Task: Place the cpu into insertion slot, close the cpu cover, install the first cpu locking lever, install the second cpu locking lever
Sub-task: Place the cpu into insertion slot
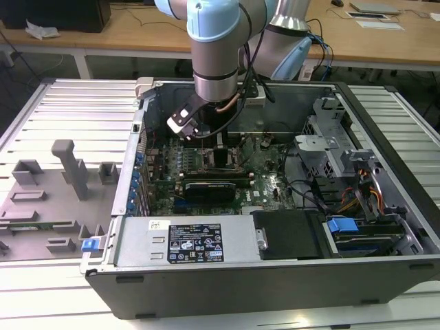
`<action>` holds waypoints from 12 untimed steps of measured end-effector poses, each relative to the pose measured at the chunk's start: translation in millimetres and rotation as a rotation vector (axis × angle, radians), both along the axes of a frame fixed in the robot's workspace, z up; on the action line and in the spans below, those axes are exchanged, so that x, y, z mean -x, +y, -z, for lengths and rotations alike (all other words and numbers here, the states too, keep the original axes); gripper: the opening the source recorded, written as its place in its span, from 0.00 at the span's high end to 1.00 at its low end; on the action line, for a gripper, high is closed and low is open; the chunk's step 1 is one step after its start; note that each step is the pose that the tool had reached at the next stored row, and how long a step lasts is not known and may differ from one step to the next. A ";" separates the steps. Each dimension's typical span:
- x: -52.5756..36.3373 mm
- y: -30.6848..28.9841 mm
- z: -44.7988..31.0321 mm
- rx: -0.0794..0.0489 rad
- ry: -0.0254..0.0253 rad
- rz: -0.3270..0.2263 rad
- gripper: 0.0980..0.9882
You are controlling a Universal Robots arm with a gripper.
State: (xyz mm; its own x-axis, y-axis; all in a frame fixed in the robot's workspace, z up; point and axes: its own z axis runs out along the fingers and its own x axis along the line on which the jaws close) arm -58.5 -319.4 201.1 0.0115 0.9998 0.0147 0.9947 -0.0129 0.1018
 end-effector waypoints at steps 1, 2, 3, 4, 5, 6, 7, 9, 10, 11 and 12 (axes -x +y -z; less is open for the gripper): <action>0.0 0.0 -3.5 0.000 0.0000 0.000 0.42; 0.0 0.0 -5.4 0.000 0.0000 0.000 0.42; 0.0 0.0 -7.3 0.000 0.0000 0.000 0.42; 0.0 0.0 -9.8 0.000 0.0000 0.000 0.42; 0.0 0.0 -9.8 0.000 -0.0001 0.000 0.42; 0.0 0.0 -9.9 0.000 -0.0001 0.000 0.42; 0.0 0.0 -10.0 0.000 0.0000 0.000 0.42; 0.0 0.0 -10.1 0.000 0.0000 0.000 0.43; 0.0 0.0 -10.2 0.000 0.0000 0.000 0.51; 0.0 0.0 -10.1 0.000 0.0000 0.000 0.58; 0.0 0.0 -10.2 0.000 0.0000 0.000 0.65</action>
State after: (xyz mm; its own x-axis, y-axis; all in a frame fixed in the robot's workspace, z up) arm -58.5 -319.4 211.3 0.0114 0.9998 0.0144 0.9947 -0.0128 0.1018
